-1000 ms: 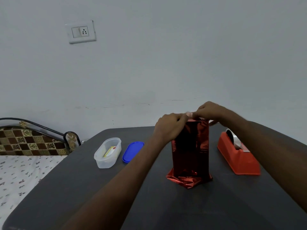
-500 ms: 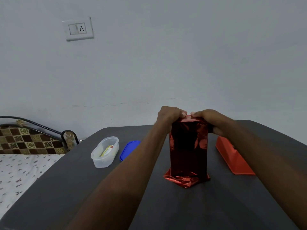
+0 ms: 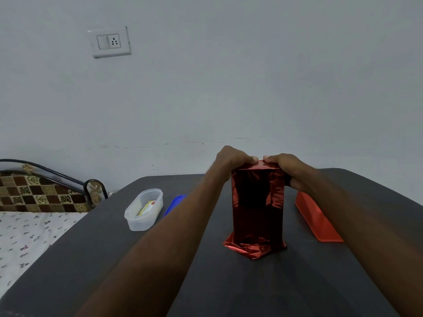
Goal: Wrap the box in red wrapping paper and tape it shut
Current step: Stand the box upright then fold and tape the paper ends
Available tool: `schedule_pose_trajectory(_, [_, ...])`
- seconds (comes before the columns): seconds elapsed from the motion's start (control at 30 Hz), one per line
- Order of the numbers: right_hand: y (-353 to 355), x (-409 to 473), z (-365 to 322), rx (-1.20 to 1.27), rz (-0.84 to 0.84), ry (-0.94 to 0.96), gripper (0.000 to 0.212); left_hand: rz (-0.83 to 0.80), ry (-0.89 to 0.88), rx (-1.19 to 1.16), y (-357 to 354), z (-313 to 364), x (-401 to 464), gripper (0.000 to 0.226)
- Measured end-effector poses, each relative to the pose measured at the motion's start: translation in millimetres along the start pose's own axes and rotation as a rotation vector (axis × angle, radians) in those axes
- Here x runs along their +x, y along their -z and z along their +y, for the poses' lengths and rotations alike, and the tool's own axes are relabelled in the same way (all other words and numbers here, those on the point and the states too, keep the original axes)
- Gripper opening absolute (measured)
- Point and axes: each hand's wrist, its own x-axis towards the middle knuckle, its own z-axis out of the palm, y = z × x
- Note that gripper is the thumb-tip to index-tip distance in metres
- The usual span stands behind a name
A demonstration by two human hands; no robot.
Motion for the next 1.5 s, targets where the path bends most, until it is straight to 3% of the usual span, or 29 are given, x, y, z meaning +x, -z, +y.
schedule_pose_trajectory(0.17, [0.4,-1.0,-0.3,-0.019,0.011,-0.010,0.026,-0.054,0.075,-0.087,1.2,-4.0,7.5,0.042])
schedule_pose_trajectory(0.27, [0.5,-0.5,1.1,0.012,0.016,-0.002,0.027,-0.019,-0.011,-0.115,5.0,-14.3,1.1,0.029])
schedule_pose_trajectory(0.33, [2.3,-1.3,3.8,0.081,0.005,0.021,0.027,-0.015,-0.081,-0.190,11.1,-33.7,-6.9,0.050])
schedule_pose_trajectory(0.43, [3.8,0.0,9.4,0.181,0.025,0.030,0.033,-0.218,-0.152,-0.367,12.7,-73.9,-19.5,0.073])
schedule_pose_trajectory(0.53, [-0.4,5.6,9.9,0.192,0.042,0.018,0.037,-0.374,-0.191,-0.314,3.4,-107.0,-25.8,0.064])
schedule_pose_trajectory(0.63, [-5.3,8.4,7.9,0.243,0.079,0.047,0.042,-0.388,-0.171,-0.185,-6.2,-127.8,-17.3,0.091])
schedule_pose_trajectory(0.7, [-6.8,9.6,6.6,0.096,0.235,0.151,0.048,-0.336,-0.153,-0.138,-7.2,-128.3,-13.9,0.089])
schedule_pose_trajectory(0.8, [-3.2,7.9,7.5,-0.328,0.570,0.495,0.039,-0.283,-0.170,-0.131,-4.2,-117.3,-11.3,0.072])
schedule_pose_trajectory(0.87, [-0.9,3.2,4.1,-0.569,0.624,0.730,0.030,-0.224,-0.189,-0.097,-1.0,-104.5,-11.4,0.057])
schedule_pose_trajectory(0.93, [-1.0,0.8,-0.1,-0.727,0.538,0.869,0.045,-0.122,-0.212,0.025,3.5,-87.0,-10.3,0.053])
schedule_pose_trajectory(1.0, [-1.3,-1.6,-3.4,-0.865,0.390,0.882,0.064,-0.016,-0.267,0.250,7.7,-68.4,-9.1,0.057])
schedule_pose_trajectory(1.17, [-1.7,-4.4,-4.6,-1.097,0.016,0.631,0.093,0.015,-0.352,0.832,15.8,-17.3,-11.8,0.065])
schedule_pose_trajectory(1.33, [2.4,-3.5,8.2,-1.007,-0.115,0.468,0.089,-0.118,-0.453,1.139,15.6,30.3,-22.0,0.077])
schedule_pose_trajectory(1.5, [9.0,-11.1,43.2,-0.754,-0.173,0.288,0.072,0.021,-0.651,1.227,28.3,59.2,-26.6,0.068])
